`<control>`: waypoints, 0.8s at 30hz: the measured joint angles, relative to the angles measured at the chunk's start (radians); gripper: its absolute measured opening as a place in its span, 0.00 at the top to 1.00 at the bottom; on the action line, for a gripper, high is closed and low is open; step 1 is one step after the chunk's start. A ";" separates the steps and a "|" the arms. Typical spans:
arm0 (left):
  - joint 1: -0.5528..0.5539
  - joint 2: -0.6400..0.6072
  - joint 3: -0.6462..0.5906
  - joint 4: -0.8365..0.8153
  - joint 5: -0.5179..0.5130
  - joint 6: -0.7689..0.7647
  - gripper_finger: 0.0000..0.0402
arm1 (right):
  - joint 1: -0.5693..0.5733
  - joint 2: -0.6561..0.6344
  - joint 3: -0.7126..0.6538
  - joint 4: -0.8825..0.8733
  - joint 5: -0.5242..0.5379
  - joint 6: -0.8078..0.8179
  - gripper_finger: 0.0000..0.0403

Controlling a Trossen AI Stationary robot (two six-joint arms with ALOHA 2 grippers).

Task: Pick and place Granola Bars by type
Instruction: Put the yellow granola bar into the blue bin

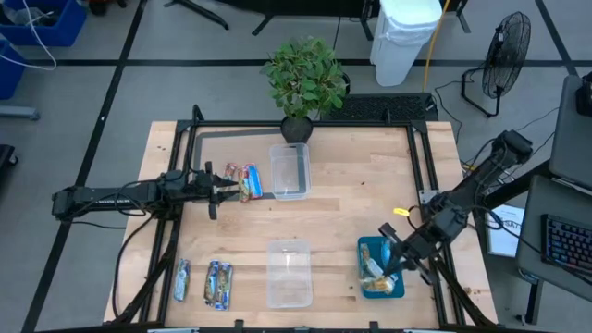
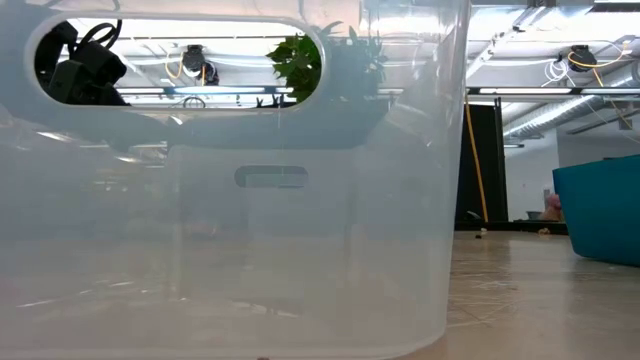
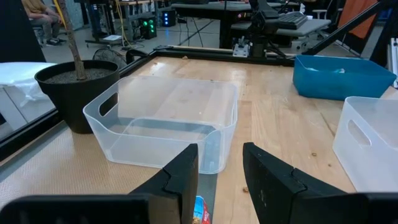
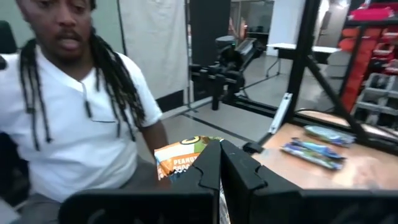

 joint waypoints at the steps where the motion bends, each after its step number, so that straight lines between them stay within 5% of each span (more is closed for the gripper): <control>1: 0.000 0.000 0.000 0.000 0.000 0.000 0.67 | 0.009 0.000 0.000 0.000 0.000 0.011 1.00; 21: 0.000 0.000 0.000 0.000 0.000 0.000 0.67 | 0.102 0.000 0.000 -0.040 0.058 0.032 1.00; 24: 0.000 0.000 0.000 0.000 0.000 0.000 0.67 | 0.102 0.000 0.000 -0.045 0.130 0.023 1.00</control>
